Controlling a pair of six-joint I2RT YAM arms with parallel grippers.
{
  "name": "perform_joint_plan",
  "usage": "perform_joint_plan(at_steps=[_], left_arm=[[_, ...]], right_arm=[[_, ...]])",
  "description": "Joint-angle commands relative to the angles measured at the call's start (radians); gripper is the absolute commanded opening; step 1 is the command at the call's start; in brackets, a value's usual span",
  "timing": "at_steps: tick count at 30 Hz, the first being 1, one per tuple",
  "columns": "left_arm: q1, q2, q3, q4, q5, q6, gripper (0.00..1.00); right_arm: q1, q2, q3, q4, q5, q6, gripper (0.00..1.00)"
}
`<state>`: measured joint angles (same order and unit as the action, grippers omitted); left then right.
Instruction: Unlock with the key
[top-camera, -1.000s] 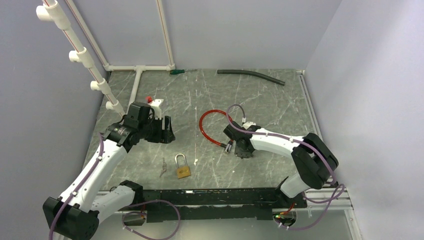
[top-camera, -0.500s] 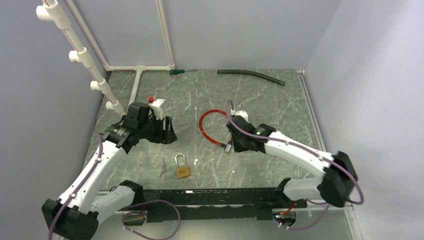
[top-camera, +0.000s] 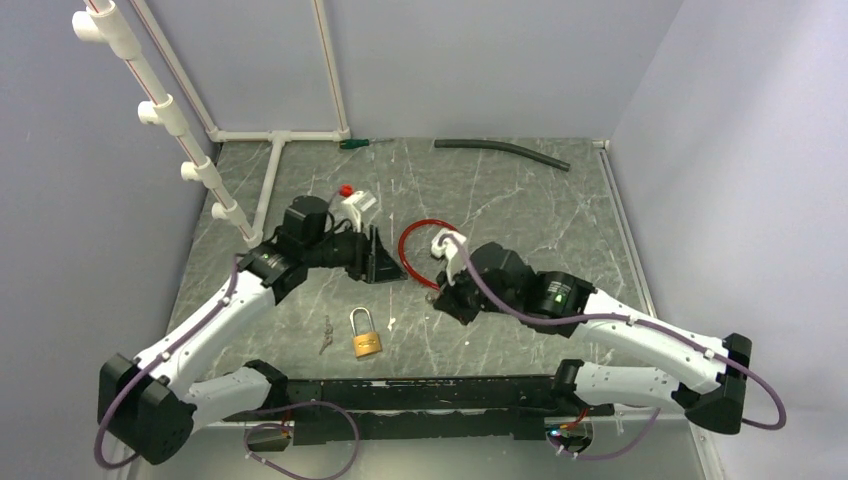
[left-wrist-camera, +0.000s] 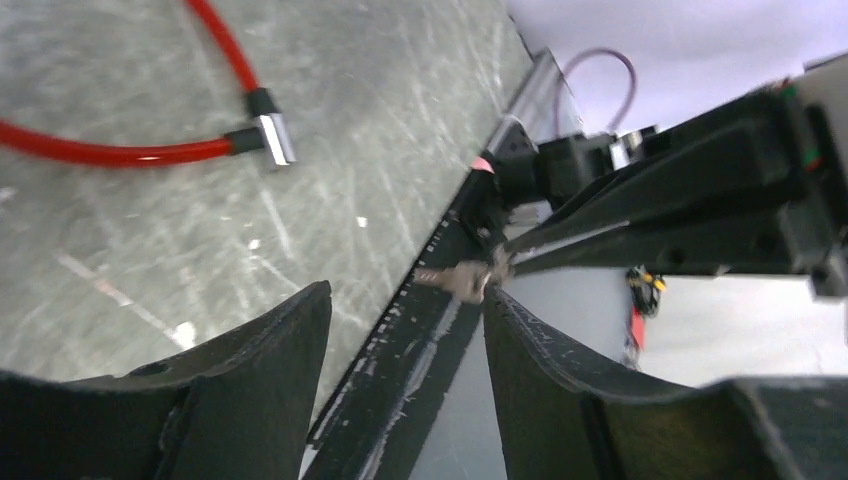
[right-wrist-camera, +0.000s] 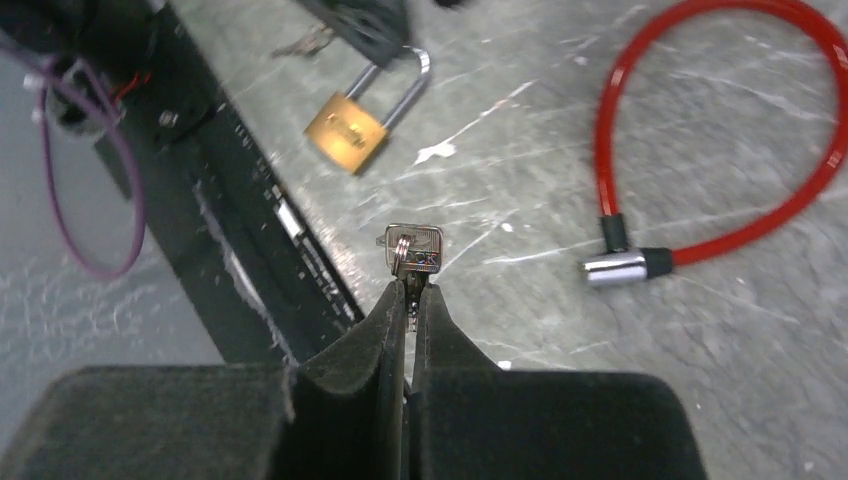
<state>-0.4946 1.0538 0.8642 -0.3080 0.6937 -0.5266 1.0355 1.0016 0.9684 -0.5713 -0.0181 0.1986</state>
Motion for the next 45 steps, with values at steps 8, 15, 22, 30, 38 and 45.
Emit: perform_joint_plan(at_steps=[8,15,22,30,38,45], left_arm=[[-0.181,0.096,0.000,0.191,0.180,-0.018,0.60],[-0.212,0.126,-0.030,0.198,0.171,-0.010,0.52],[-0.214,0.138,-0.047,0.194,0.156,-0.015,0.45],[-0.214,0.161,-0.085,0.261,0.174,-0.063,0.32],[-0.217,0.171,-0.097,0.298,0.183,-0.097,0.00],[-0.217,0.132,-0.112,0.270,0.136,-0.107,0.00]], right_arm=[[0.137,0.025,0.032,0.015,-0.009,-0.135,0.00],[0.146,0.053,0.050,0.013,0.014,-0.150,0.00],[0.149,0.068,0.060,0.022,0.035,-0.163,0.00],[0.150,0.060,0.049,0.033,0.058,-0.172,0.00],[0.154,0.043,0.044,0.037,0.072,-0.175,0.00],[0.155,0.038,0.047,0.031,0.153,-0.144,0.09]])
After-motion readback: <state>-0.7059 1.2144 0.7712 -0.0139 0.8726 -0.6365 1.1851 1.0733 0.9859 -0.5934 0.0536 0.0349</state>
